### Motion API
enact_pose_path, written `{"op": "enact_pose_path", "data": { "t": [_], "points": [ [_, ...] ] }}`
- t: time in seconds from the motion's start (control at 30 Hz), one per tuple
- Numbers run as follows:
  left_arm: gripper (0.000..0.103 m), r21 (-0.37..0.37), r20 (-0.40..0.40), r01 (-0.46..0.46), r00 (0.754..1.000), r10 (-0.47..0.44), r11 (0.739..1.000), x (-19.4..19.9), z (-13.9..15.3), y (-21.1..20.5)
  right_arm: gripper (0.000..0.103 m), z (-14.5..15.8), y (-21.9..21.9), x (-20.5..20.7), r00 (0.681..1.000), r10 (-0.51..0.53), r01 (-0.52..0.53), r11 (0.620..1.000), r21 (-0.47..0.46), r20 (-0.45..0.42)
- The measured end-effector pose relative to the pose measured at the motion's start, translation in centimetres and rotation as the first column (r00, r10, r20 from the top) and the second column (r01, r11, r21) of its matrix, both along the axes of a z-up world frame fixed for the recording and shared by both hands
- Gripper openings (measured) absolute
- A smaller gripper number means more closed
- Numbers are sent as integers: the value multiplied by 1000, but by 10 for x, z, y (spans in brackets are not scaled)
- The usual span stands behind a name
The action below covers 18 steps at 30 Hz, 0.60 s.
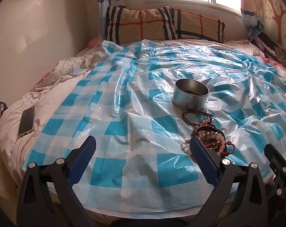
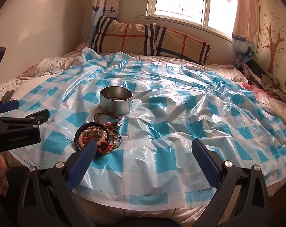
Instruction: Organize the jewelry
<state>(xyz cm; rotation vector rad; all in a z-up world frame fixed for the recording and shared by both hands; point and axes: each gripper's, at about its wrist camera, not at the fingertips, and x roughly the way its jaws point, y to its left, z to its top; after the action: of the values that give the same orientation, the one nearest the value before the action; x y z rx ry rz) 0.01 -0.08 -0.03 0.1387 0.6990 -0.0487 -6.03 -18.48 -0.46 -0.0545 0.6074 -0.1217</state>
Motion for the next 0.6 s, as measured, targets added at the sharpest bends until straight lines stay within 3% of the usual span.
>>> {"op": "enact_pose_path", "data": {
  "t": [0.33,0.6],
  "points": [
    [95,6,-4,0,1000,0,1000,1,5,-4,97,1,-14,0,1000,6,-7,996,86,5],
    [95,-5,-8,-2,1000,2,1000,4,6,-13,97,1,-16,0,1000,3,-4,996,93,5]
  ]
}}
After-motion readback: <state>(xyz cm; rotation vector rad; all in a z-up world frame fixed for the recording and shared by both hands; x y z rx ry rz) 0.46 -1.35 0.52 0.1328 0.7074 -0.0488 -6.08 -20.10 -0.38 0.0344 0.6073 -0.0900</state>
